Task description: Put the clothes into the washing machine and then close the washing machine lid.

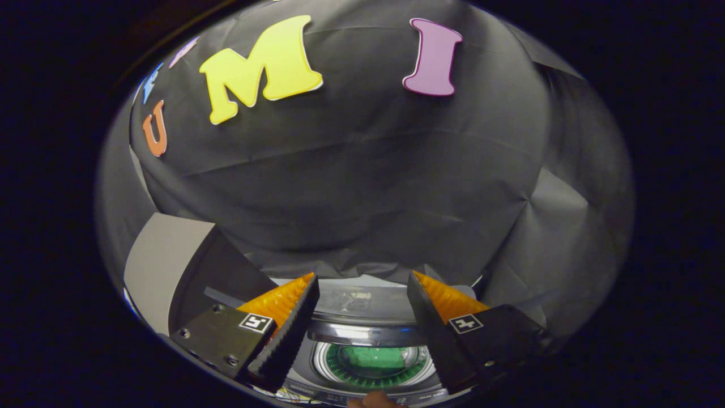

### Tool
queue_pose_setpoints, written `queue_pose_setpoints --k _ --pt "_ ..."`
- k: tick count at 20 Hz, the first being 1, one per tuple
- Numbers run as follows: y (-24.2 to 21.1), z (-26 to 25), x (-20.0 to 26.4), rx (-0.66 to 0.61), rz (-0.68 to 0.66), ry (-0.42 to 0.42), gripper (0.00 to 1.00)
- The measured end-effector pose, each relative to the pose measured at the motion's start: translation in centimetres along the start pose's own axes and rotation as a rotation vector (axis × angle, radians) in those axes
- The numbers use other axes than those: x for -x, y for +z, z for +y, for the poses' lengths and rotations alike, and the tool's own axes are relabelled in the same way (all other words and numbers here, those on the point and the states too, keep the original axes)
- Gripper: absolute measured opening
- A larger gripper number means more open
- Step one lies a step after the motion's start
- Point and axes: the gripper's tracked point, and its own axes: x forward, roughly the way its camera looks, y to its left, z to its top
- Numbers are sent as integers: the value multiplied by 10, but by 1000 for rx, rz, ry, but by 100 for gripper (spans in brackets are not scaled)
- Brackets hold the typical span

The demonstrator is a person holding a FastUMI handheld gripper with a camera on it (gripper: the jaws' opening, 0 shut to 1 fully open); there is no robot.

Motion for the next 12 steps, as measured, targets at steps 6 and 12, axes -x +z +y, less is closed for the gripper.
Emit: queue_pose_setpoints --k 6,12 --pt "-17 0 13 0 1 -44 98" --pt "-28 0 21 -8 -2 -64 98"
